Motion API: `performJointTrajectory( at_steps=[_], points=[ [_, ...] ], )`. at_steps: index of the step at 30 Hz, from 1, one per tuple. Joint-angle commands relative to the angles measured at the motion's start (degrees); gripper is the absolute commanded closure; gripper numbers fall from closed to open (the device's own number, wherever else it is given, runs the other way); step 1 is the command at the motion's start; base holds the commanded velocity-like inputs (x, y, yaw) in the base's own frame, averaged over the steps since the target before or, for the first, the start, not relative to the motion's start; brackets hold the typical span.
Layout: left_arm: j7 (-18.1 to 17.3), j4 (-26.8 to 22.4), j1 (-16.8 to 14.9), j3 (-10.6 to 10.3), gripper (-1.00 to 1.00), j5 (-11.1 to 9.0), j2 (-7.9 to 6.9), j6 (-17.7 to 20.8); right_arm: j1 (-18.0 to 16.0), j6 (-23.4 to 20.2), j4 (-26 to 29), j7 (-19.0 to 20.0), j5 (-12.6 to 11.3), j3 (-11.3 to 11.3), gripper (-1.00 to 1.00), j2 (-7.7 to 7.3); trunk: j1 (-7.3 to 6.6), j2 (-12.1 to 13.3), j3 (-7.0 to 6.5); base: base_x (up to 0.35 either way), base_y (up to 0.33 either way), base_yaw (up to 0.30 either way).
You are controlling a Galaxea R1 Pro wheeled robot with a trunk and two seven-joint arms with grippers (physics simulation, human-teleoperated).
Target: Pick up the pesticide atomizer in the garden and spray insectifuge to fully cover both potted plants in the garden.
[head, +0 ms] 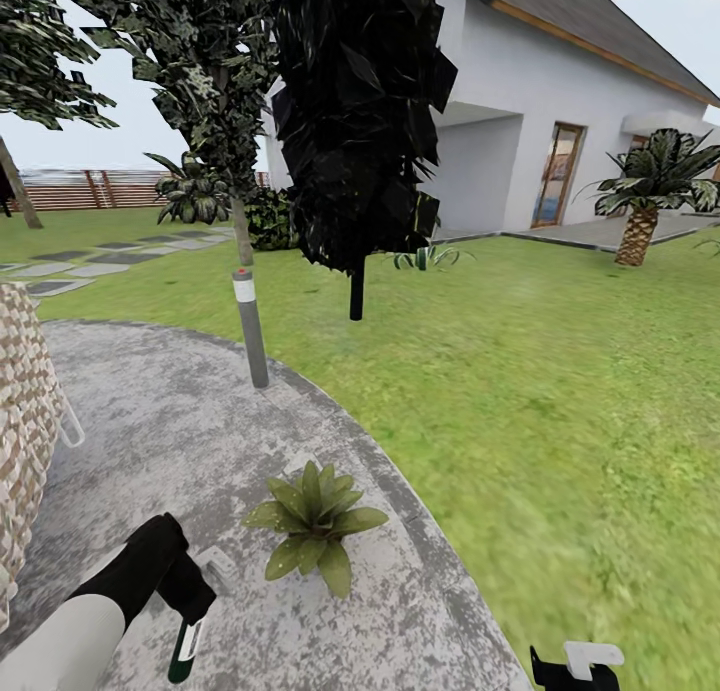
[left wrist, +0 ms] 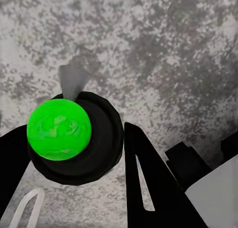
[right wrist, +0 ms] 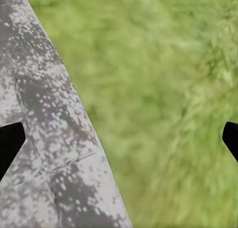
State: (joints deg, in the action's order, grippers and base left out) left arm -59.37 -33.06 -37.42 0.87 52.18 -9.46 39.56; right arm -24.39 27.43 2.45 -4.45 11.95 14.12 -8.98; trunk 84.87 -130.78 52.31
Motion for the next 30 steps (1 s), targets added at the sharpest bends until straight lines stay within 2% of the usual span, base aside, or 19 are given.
performJointTrajectory(
  at_steps=[1, 8, 15, 22, 23, 24, 30],
  points=[
    [-0.4, -0.1, 0.0, 0.1, 1.0, 0.3, 0.06, 0.4, 0.0, 0.2, -0.1, -0.2, 0.6, 0.3, -1.0, 0.01, -0.01, 0.0, 0.06, 0.0, 0.0, 0.006],
    [-0.4, -0.2, 0.0, 0.0, 1.0, 0.3, 0.23, 0.6, -0.1, 0.2, -0.1, -0.3, 0.6, 0.3, -1.0, -0.01, -0.01, 0.0, 0.06, 0.0, 0.0, 0.018],
    [-0.4, -0.2, 0.0, 0.1, 1.0, 0.3, 0.69, 0.6, 0.0, 0.2, -0.1, -0.2, 0.6, 0.3, -1.0, 0.01, -0.01, 0.0, 0.06, -0.218, -0.18, 0.245],
    [-0.3, -0.2, 0.0, 0.0, 1.0, 0.4, 0.77, 0.6, 0.0, 0.2, -0.1, -0.2, 0.6, 0.3, -1.0, 0.01, -0.01, 0.0, 0.06, -0.05, -0.071, 0.023],
    [-0.3, -0.2, 0.0, 0.0, 1.0, 0.3, 0.8, 0.7, 0.0, 0.2, -0.1, -0.1, 0.6, 0.3, -1.0, 0.36, -0.01, 0.0, 0.06, 0.0, 0.0, 0.0],
    [-0.3, -0.2, 0.0, 0.0, 1.0, 0.3, 0.85, 0.7, 0.0, 0.3, -0.1, -0.2, 0.6, 0.4, -1.0, 1.56, -0.01, 0.0, 0.06, 0.182, 0.0, 0.0],
    [-0.3, -0.2, 0.0, 0.0, 1.0, 0.3, 0.93, 0.6, 0.0, 0.3, -0.1, -0.2, 0.5, 0.4, -1.0, 1.59, -0.01, 0.0, 0.06, 0.283, -0.104, 0.079]
  ],
)
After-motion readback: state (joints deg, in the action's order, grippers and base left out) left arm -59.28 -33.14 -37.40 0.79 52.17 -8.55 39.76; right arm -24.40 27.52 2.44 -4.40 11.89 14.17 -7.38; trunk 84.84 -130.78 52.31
